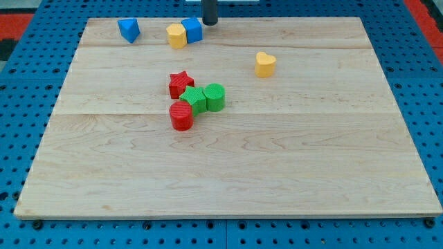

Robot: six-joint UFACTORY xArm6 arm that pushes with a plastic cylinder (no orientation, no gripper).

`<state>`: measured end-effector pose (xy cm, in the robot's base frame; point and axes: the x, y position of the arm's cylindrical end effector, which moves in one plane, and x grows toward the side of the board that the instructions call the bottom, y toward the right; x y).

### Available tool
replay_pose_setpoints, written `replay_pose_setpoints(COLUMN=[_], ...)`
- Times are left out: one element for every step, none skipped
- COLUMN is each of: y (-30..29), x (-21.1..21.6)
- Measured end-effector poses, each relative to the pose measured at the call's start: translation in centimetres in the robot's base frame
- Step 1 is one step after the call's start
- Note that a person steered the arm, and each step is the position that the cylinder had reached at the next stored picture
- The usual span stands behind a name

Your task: Push the blue cube diagonally above left to the yellow heart

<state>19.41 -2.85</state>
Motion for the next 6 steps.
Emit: replay_pose_setpoints(y=[-5.7,-8.6,-8.3,-1.9,1.5,0.1], x=[-0.2,0.4,2.8,2.9,2.9,2.0])
